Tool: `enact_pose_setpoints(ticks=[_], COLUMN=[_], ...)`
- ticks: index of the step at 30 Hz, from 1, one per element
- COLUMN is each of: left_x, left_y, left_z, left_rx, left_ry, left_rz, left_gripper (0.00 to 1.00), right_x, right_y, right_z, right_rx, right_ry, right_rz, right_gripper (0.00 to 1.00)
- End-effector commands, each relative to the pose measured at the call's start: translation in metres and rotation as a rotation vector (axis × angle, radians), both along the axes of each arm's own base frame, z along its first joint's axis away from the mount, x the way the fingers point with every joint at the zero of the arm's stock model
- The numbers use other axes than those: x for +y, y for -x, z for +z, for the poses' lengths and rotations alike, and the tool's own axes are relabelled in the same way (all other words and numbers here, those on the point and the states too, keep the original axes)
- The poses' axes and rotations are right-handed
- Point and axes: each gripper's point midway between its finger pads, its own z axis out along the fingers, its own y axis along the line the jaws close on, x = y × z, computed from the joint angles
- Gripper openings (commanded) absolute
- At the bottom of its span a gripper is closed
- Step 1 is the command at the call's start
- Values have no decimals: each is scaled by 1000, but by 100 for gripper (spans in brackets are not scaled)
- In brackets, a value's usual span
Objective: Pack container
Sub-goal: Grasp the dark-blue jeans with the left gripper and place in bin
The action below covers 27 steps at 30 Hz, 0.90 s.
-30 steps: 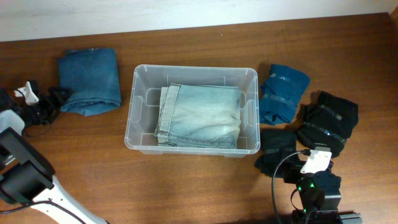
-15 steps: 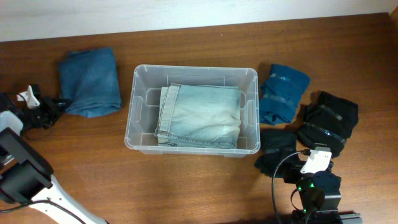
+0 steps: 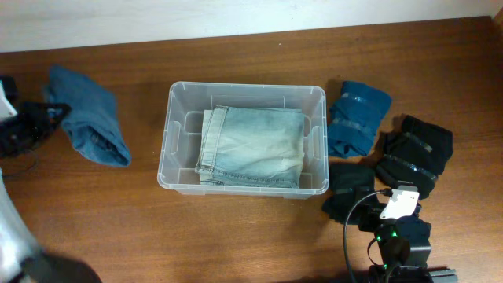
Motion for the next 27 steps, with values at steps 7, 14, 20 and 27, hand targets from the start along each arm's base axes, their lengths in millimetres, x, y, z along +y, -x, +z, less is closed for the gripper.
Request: enact_pose_setpoints(ticks=[7,14,20,27], left_x=[-134,-178,-227,-270], left_y=[86,105,78,32], left_z=[141,123,79,26], left_rx=[-317,-219,-128,-122], left_ry=[-100,-160,-113,-120], left_rz=[-147,-137,-221,-247], left_gripper=[1,1,1,0], right_x=[-1,-1,-1,-1], right_y=[0,0,0,0], right_z=[-2,-2,-2,-2], right_rx=[-2,-2,-2,-2], right_ry=[-1,-1,-1,0], right_rz=[-6,-6,-6,-7], right_gripper=[98,98,98,98])
